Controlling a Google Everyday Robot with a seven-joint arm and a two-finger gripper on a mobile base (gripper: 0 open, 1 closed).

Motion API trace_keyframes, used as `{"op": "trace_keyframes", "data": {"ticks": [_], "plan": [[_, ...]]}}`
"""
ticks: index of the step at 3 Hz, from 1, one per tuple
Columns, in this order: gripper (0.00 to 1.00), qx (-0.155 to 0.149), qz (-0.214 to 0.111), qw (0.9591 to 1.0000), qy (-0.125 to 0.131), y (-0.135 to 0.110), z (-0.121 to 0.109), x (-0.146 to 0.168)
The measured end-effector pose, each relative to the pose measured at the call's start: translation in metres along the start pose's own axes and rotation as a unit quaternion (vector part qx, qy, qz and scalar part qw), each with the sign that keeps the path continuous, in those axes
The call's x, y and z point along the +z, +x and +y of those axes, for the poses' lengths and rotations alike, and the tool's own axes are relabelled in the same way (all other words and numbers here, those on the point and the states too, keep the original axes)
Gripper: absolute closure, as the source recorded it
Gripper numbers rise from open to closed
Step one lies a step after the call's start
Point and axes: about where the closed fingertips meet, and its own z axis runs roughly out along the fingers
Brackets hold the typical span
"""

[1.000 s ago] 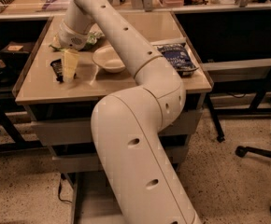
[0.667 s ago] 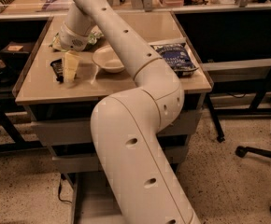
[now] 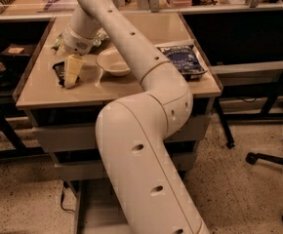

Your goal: Place rxbar chocolate into bottom drawer

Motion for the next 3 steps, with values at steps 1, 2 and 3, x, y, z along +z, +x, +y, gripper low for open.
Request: {"op": "trace_keyframes", "data": {"ticks": [1,2,3], "plan": [[0.42,0.0,0.0,1.0,0.0,0.0,0.0,0.0],[0.65,0.0,0.0,1.0,0.0,0.0,0.0,0.0],[0.88,0.0,0.0,1.0,0.0,0.0,0.0,0.0]]}}
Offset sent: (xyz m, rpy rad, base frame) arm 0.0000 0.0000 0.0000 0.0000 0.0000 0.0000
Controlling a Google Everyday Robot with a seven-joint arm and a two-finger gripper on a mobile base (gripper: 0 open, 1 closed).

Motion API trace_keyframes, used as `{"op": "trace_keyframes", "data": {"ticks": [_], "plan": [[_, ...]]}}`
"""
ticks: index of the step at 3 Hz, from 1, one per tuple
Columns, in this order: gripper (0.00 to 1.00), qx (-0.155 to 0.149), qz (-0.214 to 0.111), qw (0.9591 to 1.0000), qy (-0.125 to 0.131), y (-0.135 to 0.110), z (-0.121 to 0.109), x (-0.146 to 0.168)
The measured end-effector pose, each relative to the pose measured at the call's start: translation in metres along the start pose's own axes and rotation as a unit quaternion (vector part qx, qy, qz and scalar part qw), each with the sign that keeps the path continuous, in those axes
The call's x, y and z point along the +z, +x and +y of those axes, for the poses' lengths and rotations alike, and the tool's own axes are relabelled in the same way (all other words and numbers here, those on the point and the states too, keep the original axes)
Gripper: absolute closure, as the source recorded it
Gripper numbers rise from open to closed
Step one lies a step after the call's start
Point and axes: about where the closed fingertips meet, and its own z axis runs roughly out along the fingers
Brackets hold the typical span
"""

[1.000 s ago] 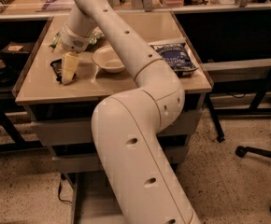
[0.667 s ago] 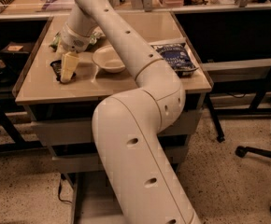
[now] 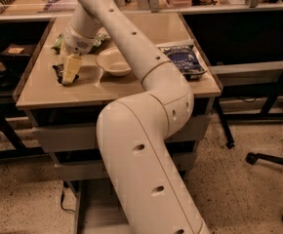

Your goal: Place rxbar chocolate into bottom drawer

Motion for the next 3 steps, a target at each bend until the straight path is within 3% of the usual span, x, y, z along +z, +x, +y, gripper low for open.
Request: {"op": "trace_keyframes", "data": {"ticks": [1,2,3], "plan": [[1.0,0.0,0.0,1.0,0.0,0.0,0.0,0.0],[1.0,0.0,-0.001,1.0,0.003,-0.001,-0.001,-0.002],[1.0,0.007,0.007,0.9987,0.049,-0.006,-0.006,-0.032]]}}
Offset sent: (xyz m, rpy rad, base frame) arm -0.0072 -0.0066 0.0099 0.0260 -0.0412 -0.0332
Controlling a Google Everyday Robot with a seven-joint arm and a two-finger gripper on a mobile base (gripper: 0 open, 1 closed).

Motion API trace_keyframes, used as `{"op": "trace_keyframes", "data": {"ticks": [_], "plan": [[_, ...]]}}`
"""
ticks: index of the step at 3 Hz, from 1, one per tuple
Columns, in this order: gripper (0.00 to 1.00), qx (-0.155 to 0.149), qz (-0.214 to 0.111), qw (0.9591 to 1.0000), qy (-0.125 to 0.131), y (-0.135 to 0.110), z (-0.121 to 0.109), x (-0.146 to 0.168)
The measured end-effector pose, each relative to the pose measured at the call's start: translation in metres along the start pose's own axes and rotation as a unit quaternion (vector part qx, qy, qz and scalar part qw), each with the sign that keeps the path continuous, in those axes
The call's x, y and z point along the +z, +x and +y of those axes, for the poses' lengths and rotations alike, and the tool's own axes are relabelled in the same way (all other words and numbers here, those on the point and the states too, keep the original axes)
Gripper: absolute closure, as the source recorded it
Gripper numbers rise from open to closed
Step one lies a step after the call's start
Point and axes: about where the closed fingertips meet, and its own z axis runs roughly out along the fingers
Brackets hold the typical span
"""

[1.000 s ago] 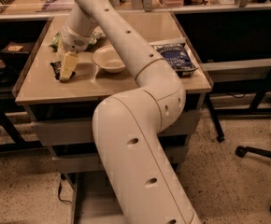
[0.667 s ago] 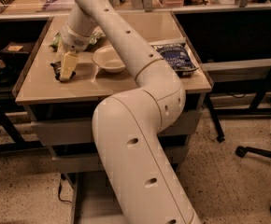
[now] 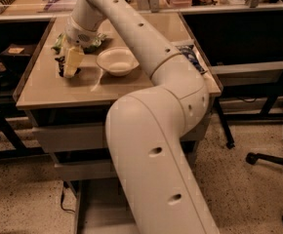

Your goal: Place rxbar chocolate into bottom drawer

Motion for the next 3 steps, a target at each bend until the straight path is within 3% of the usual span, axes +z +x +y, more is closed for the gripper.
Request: {"op": "trace_keyframes", "data": {"ticks": [1,2,3], "plan": [[1.0,0.005,-0.006,0.9973,0.073,-0.02,0.003,-0.055],[1.0,0.013,-0.024,0.9924,0.12,-0.04,0.036,-0.078],[1.0,0.013,-0.023,0.9926,0.119,-0.039,0.036,-0.077]]}}
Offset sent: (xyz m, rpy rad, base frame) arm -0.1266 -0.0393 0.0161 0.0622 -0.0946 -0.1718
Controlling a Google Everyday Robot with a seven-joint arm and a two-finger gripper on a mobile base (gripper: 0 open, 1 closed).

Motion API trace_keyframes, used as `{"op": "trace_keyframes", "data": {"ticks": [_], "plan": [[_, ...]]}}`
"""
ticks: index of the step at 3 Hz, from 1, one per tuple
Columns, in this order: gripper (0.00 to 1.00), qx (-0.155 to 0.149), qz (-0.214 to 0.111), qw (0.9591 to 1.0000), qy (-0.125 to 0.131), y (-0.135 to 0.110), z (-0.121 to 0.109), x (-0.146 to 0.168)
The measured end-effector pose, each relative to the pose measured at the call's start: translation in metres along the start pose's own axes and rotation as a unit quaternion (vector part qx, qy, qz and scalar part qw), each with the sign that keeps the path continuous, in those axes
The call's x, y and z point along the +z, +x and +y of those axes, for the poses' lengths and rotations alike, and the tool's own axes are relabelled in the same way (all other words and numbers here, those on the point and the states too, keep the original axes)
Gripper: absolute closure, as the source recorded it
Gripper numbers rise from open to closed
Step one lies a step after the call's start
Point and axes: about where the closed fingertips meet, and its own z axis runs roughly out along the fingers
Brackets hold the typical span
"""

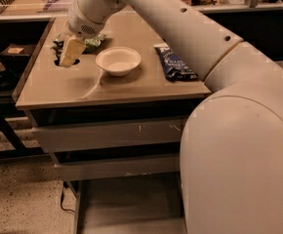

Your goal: Place rxbar chocolate into bottom drawer

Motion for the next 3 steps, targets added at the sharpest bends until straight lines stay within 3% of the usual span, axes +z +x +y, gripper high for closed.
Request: {"op": "trace_keyframes", "data": {"ticks": [1,3], "plan": [[1.0,0.004,0.005,0.9999,-0.013,-0.005,0.015,0.002],[1.0,0.08,-0.008,0.9966,-0.018,-0.032,0.098,-0.022]]}}
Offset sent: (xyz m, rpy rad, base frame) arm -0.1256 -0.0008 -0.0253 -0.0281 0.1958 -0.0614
